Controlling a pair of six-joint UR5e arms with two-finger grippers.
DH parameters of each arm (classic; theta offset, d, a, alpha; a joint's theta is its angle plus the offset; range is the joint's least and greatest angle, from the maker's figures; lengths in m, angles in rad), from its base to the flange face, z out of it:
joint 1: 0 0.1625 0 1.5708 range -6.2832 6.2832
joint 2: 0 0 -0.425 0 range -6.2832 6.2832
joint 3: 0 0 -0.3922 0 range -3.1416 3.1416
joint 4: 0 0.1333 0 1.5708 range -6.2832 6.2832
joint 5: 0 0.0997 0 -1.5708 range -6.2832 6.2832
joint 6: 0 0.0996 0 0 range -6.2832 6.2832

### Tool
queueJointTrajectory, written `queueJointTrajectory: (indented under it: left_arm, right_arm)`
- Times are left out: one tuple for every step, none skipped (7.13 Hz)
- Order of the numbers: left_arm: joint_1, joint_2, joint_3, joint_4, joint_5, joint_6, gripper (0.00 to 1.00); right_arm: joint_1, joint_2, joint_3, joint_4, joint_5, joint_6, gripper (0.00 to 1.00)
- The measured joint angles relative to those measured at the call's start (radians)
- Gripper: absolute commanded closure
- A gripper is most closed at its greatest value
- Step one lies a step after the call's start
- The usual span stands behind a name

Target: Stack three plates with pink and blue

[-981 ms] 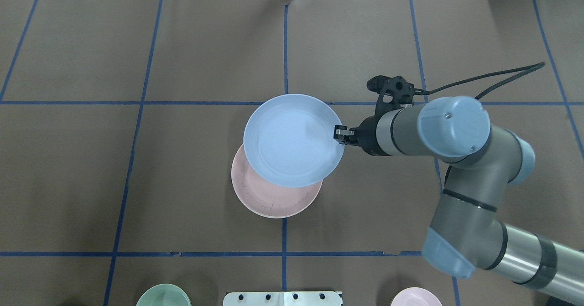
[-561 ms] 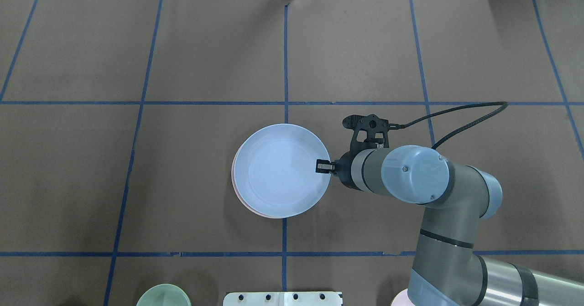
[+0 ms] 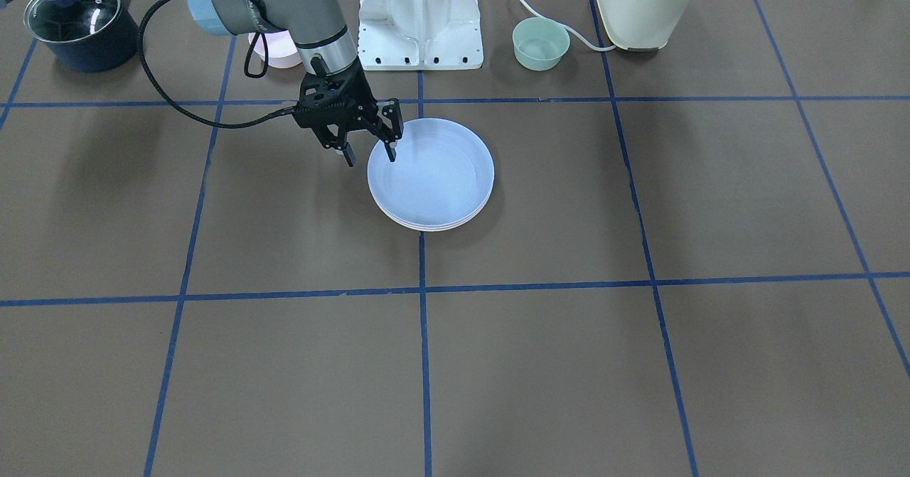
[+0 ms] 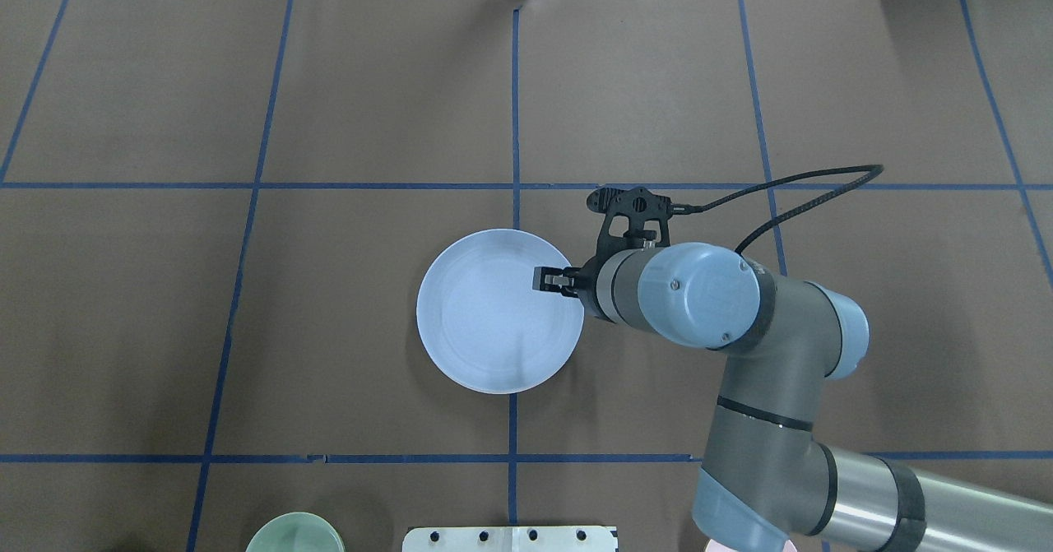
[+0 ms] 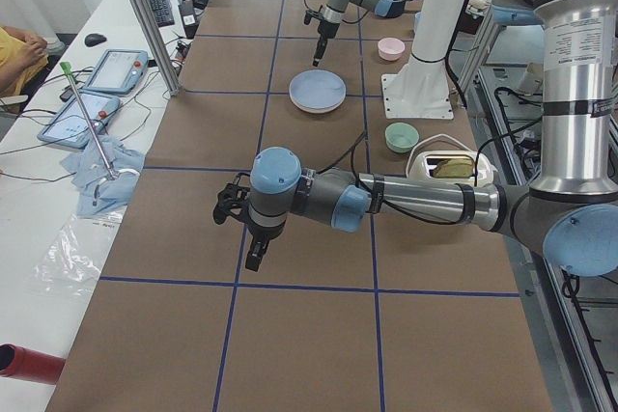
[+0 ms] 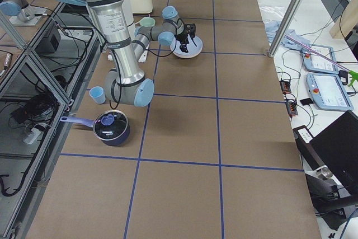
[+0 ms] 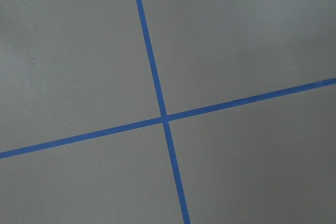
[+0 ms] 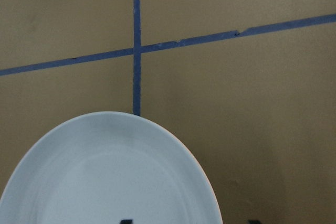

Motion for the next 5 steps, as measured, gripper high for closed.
queueJointTrajectory:
  left_arm:
    - [0.000,0.010,0.011,0.002,-0.002,-0.002,0.00]
    - [0.000,0.026,0.029,0.006,-0.003,-0.006,0.00]
    - [0.001,0.042,0.044,0.011,-0.002,-0.008,0.00]
    - [0.001,0.054,0.050,0.027,-0.002,-0.006,0.00]
    - [0.001,0.060,0.041,0.062,-0.003,-0.003,0.00]
  right_arm:
    - [0.078,0.014,0.001,-0.047,0.079,-0.044,0.00]
    - [0.171,0.008,0.000,-0.074,0.181,-0.138,0.00]
    - [0.266,-0.009,-0.002,-0.107,0.278,-0.264,0.00]
    - [0.378,-0.031,-0.003,-0.156,0.386,-0.427,0.00]
    - [0.497,-0.063,-0.009,-0.205,0.486,-0.617,0.00]
